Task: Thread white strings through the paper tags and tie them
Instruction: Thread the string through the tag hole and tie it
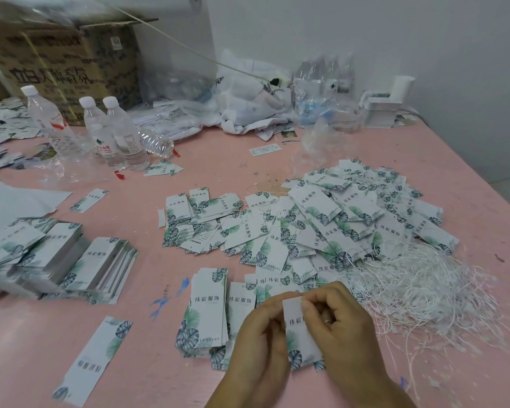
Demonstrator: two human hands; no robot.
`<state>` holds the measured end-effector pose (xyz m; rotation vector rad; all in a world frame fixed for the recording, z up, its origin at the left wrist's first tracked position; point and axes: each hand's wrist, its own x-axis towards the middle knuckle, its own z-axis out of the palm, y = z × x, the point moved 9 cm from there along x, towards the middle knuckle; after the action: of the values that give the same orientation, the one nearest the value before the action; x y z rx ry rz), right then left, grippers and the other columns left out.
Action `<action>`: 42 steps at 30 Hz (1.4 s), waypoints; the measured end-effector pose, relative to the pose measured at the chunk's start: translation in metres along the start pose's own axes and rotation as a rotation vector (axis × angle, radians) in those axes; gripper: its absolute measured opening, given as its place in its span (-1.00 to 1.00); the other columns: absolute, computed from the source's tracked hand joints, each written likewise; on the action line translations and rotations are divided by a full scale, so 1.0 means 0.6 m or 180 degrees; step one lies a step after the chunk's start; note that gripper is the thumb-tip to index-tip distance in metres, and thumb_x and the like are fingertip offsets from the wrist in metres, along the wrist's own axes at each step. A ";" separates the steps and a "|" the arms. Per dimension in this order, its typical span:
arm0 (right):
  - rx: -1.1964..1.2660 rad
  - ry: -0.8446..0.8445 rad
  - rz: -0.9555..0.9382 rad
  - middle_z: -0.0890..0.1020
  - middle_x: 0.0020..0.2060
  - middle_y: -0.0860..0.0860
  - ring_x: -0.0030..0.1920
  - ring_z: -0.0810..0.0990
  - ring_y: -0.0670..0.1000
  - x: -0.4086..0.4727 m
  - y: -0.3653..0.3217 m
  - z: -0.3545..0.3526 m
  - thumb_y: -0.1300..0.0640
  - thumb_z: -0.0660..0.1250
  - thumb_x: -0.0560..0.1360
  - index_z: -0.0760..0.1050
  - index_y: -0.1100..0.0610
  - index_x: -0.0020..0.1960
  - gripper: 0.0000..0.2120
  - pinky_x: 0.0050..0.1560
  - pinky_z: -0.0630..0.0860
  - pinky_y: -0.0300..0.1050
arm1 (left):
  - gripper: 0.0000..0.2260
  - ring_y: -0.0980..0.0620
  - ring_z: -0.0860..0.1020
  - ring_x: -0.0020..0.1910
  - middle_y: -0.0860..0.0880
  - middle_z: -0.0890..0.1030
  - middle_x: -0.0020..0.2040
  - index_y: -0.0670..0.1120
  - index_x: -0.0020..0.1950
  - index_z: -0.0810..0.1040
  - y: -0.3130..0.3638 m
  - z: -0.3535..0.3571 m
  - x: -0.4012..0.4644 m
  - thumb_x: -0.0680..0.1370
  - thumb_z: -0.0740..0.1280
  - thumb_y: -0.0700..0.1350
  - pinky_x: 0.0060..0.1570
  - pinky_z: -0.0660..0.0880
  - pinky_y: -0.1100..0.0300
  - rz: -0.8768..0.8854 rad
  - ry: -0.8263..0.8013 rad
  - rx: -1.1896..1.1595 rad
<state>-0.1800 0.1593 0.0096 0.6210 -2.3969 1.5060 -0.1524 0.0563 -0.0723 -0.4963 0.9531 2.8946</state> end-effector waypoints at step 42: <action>0.3692 0.0385 0.2864 0.69 -0.16 0.18 -0.22 0.70 0.00 0.006 0.150 -0.005 0.43 0.29 0.28 0.57 0.32 0.04 -0.67 -0.22 0.65 -0.23 | -0.62 -0.40 0.40 0.37 -0.40 0.45 0.35 -0.32 0.36 0.40 0.007 -0.020 0.007 0.64 0.23 -0.09 0.39 0.21 -0.41 0.0003 0.0110 -0.0405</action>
<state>-0.2257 0.1950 -0.0590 -0.5146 -1.4917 3.1484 -0.1534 0.0456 -0.0800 -0.5556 0.7765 2.9701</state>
